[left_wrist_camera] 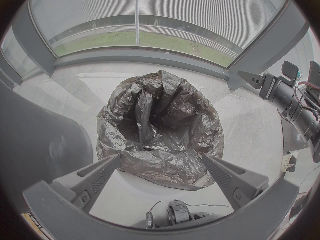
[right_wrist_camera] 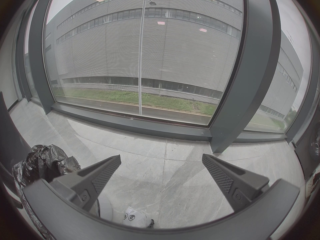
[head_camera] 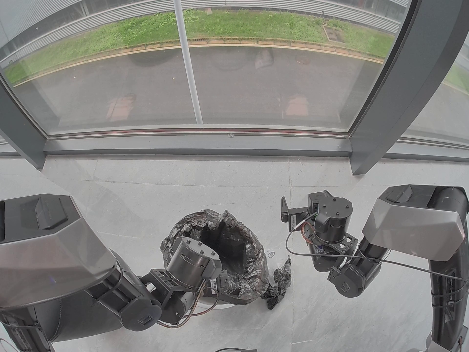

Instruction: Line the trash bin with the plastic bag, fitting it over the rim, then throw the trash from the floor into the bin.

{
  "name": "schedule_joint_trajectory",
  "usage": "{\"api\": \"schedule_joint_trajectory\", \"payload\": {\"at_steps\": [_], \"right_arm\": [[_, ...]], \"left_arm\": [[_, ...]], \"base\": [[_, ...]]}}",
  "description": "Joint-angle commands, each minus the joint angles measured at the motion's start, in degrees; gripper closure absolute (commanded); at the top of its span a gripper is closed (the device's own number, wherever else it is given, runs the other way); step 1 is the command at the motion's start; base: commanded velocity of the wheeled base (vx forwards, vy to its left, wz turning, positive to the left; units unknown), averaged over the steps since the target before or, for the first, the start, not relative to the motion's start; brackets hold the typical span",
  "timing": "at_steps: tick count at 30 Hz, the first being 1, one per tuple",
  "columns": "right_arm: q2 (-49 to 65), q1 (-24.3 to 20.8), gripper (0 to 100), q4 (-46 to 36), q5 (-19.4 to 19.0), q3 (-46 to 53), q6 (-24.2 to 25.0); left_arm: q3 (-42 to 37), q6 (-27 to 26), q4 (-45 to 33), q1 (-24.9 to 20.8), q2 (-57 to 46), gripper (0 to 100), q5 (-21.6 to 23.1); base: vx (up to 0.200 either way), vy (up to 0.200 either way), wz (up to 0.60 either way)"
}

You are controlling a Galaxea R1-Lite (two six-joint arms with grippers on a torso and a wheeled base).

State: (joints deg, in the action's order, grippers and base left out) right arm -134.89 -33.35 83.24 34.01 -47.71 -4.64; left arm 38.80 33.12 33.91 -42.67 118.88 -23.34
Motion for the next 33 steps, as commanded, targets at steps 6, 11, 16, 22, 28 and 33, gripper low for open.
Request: {"api": "schedule_joint_trajectory", "payload": {"at_steps": [6, 11, 16, 22, 28, 33], "right_arm": [[-0.73, -0.04, 0, 0.08, 0.00, -0.19, -0.01], [-0.81, -0.04, 0, 0.08, 0.00, -0.27, -0.01], [-1.17, -0.04, 0, 0.00, 0.00, -0.27, -0.01], [-1.78, -0.04, 0, 0.08, 0.00, -0.71, -0.01], [-2.13, 0.22, 0, 0.00, 0.00, -0.80, -0.10], [-2.13, 0.22, 0, 0.00, 0.00, -0.80, -0.10]], "left_arm": [[-0.66, -3.41, -0.52, -0.49, -0.58, 0, -4.43], [-1.62, -3.85, -0.60, -1.19, -0.14, 0, -6.71], [-0.04, -4.12, -2.10, -1.10, 1.70, 0, -6.89], [2.24, -12.64, -3.42, 1.71, 2.41, 0, -6.71], [3.65, -22.57, -4.82, 3.82, 0.65, 0, -4.87], [5.76, -23.81, -8.51, 4.08, 0.74, 0, -3.46]], "base": [[0.000, 0.000, 0.00], [0.000, 0.000, 0.00], [0.000, 0.000, 0.00], [0.000, 0.000, 0.00], [0.000, 0.000, 0.00], [0.000, 0.000, 0.00]]}}
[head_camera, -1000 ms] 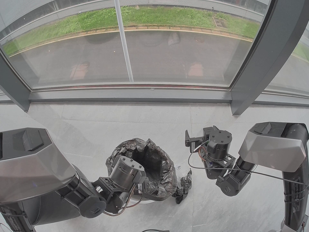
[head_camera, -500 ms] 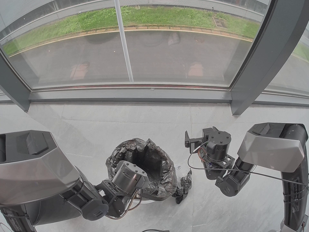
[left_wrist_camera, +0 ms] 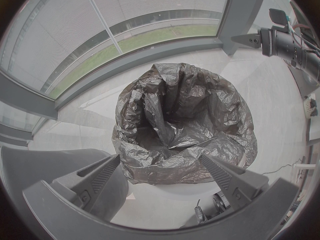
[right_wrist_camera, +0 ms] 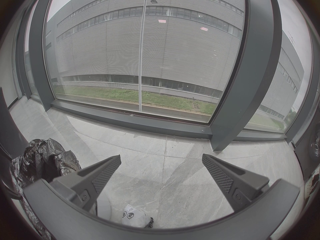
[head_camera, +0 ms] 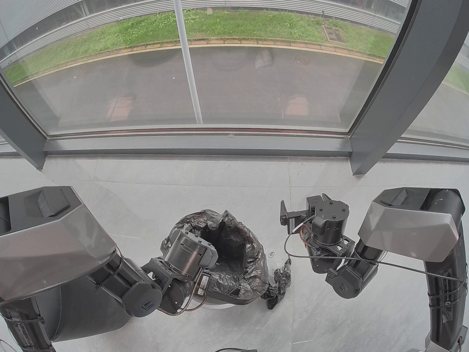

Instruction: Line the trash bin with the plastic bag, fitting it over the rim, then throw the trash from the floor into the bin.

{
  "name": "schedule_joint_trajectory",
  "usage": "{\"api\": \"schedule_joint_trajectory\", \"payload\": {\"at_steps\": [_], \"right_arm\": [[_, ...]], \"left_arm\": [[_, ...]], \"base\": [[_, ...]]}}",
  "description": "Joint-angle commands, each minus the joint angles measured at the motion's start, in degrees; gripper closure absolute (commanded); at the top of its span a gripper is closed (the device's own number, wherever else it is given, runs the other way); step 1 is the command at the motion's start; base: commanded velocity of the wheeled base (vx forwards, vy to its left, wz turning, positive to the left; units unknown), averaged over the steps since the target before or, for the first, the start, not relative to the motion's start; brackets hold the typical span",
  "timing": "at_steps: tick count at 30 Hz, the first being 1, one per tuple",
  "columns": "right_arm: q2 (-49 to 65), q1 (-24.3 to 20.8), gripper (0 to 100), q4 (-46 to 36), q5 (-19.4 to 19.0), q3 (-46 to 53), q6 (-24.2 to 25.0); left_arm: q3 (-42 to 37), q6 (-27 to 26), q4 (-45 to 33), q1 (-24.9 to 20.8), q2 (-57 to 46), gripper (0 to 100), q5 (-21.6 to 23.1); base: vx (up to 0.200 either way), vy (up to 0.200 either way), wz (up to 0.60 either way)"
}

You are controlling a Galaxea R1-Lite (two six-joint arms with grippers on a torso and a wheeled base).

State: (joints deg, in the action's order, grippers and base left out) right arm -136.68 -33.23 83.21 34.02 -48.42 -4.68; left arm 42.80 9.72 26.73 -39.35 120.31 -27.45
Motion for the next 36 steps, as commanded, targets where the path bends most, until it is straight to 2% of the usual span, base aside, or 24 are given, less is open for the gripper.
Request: {"api": "schedule_joint_trajectory", "payload": {"at_steps": [1, 11, 17, 28, 32, 34, 36], "right_arm": [[-0.34, 0.10, 0, 0.02, -0.01, -0.09, -0.06], [-0.78, 0.18, 0, 0.02, -0.36, -0.09, -0.06], [-0.78, 0.18, 0, 0.11, -0.36, -0.09, -0.06], [-0.78, 0.18, 0, 0.11, -0.45, -0.09, -0.06], [-0.78, 0.18, 0, 0.11, -0.45, -0.09, -0.06], [-0.78, 0.18, 0, 0.11, -0.45, -0.09, -0.06], [-0.78, 0.18, 0, 0.11, -0.45, -0.09, -0.06]], "left_arm": [[1.94, -0.49, -1.77, 0.77, -0.51, 0, 0.65], [3.87, -3.39, -1.95, 0.77, 1.42, 0, 0.73], [2.37, -4.09, -1.86, 0.68, 2.30, 0, 2.67], [-0.44, -9.98, -1.86, 0.24, 2.21, 0, 2.76], [-0.53, -10.33, -1.95, 0.15, 3.18, 0, 2.84], [-0.61, -10.42, -1.95, -0.20, 3.00, 0, 3.63], [-0.97, -10.42, -2.92, -0.38, 2.30, 0, 6.45]], "base": [[0.000, 0.000, 0.00], [0.000, 0.000, 0.00], [0.000, 0.000, 0.00], [0.000, 0.000, 0.00], [0.000, 0.000, 0.00], [0.000, 0.000, 0.00], [0.000, 0.000, 0.00]]}}
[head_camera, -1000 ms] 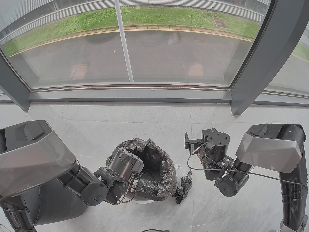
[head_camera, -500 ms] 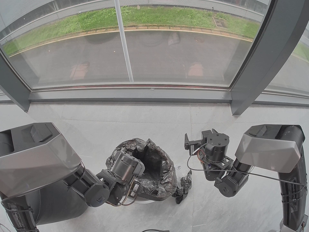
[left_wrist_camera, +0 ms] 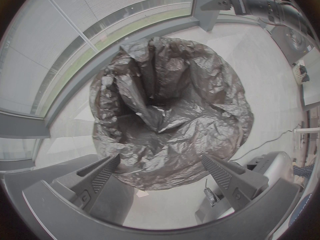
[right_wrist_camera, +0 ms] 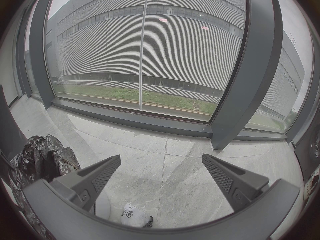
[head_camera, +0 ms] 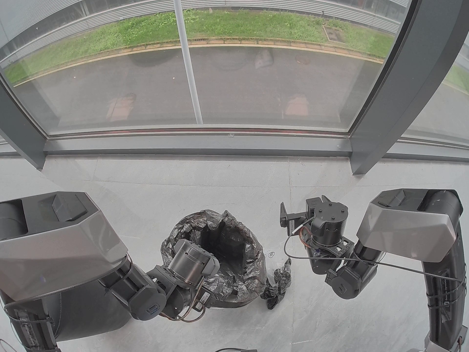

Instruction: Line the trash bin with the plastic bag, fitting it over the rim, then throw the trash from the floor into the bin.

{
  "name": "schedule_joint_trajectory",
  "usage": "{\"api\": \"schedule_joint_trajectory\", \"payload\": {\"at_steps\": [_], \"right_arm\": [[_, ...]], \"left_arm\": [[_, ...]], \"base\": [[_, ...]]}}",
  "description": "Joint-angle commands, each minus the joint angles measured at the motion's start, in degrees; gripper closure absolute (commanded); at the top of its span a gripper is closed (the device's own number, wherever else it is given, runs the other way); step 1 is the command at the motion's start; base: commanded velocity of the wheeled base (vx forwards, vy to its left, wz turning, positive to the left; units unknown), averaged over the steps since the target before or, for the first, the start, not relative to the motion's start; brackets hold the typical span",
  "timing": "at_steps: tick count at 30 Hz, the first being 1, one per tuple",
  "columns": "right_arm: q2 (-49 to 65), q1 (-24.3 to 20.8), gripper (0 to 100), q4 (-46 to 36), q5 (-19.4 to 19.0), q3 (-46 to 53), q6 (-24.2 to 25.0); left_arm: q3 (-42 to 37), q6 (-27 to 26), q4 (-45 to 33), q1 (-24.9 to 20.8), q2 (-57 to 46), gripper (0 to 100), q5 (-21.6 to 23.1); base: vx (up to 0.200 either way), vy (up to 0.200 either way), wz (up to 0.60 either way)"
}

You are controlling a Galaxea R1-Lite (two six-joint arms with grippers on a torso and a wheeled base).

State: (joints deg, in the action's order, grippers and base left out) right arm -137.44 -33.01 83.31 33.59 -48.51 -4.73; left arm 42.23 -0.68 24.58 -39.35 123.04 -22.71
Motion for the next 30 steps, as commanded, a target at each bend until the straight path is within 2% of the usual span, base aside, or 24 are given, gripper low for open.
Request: {"api": "schedule_joint_trajectory", "payload": {"at_steps": [1, 6, 13, 15, 19, 26, 30], "right_arm": [[-0.02, -0.03, 0, 0.01, -0.01, -0.01, -0.02], [0.06, -0.03, 0, 0.01, -0.01, -0.10, -0.02], [-0.29, -0.03, 0, 0.01, 0.08, -0.27, -0.02], [-0.38, -0.03, 0, 0.10, -0.01, -0.27, -0.02], [-0.38, -0.03, 0, 0.10, -0.01, -0.27, -0.02], [-0.46, -0.03, 0, 0.10, -0.01, -0.27, -0.02], [-0.38, -0.03, 0, 0.10, -0.01, -0.27, -0.02]], "left_arm": [[-0.48, 0.16, -1.90, -0.46, -1.05, 0, 2.58], [-0.39, 2.62, -7.35, -1.08, -3.68, 0, 3.29], [-1.01, 5.60, -10.95, -2.31, -5.00, 0, 3.90], [-1.27, 6.04, -10.95, -2.48, -4.74, 0, 3.99], [-1.27, 9.47, -10.78, -2.40, -3.42, 0, 7.68], [-0.22, 13.60, -8.49, -1.69, -0.34, 0, 8.21], [-0.48, 14.13, -6.29, -1.34, 0.80, 0, 8.21]], "base": [[0.000, 0.000, 0.00], [0.000, 0.000, 0.00], [0.000, 0.000, 0.00], [0.000, 0.000, 0.00], [0.000, 0.000, 0.00], [0.000, 0.000, 0.00], [0.000, 0.000, 0.00]]}}
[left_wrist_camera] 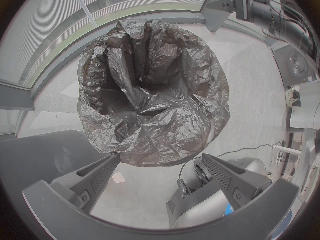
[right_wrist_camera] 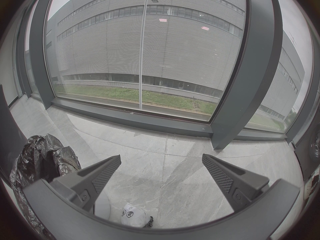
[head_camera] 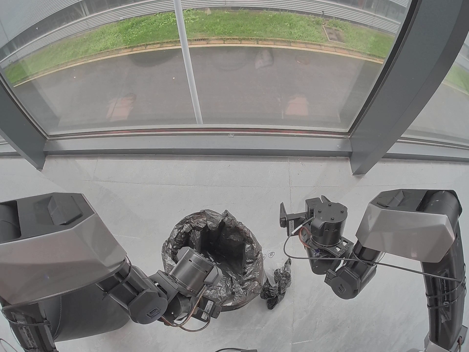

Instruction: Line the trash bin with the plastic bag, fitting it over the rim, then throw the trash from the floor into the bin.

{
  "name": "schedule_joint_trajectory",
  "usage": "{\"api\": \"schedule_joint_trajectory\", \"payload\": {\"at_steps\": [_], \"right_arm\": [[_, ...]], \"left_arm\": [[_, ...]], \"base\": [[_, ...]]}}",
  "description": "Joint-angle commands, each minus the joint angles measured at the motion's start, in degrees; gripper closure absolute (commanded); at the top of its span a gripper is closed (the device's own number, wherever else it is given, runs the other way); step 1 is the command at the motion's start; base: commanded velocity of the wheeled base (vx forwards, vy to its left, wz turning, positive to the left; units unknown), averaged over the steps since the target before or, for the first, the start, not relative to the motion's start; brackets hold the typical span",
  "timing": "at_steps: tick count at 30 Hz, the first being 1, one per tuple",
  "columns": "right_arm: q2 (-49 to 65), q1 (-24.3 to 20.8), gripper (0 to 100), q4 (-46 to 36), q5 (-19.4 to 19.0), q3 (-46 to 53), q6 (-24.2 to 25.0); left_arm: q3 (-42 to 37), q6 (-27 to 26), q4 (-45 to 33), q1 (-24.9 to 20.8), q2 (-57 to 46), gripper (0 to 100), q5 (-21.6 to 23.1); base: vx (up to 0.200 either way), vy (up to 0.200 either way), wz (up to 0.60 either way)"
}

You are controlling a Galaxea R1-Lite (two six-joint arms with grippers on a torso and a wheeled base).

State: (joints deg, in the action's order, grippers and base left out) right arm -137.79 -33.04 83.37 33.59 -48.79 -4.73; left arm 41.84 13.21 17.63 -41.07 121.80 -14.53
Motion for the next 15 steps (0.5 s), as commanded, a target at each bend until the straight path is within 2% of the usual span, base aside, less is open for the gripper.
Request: {"api": "schedule_joint_trajectory", "payload": {"at_steps": [1, 15], "right_arm": [[-0.11, -0.01, 0, 0.04, -0.01, 0.01, -0.02], [-0.20, 0.34, 0, 0.04, -1.07, 0.01, -0.02]], "left_arm": [[-0.18, 0.32, 0.74, 0.46, 2.31, 0, -0.06], [-0.79, 0.58, 2.41, 1.52, 4.94, 0, -0.06]], "base": [[0.000, 0.000, 0.00], [0.000, 0.000, 0.00]]}}
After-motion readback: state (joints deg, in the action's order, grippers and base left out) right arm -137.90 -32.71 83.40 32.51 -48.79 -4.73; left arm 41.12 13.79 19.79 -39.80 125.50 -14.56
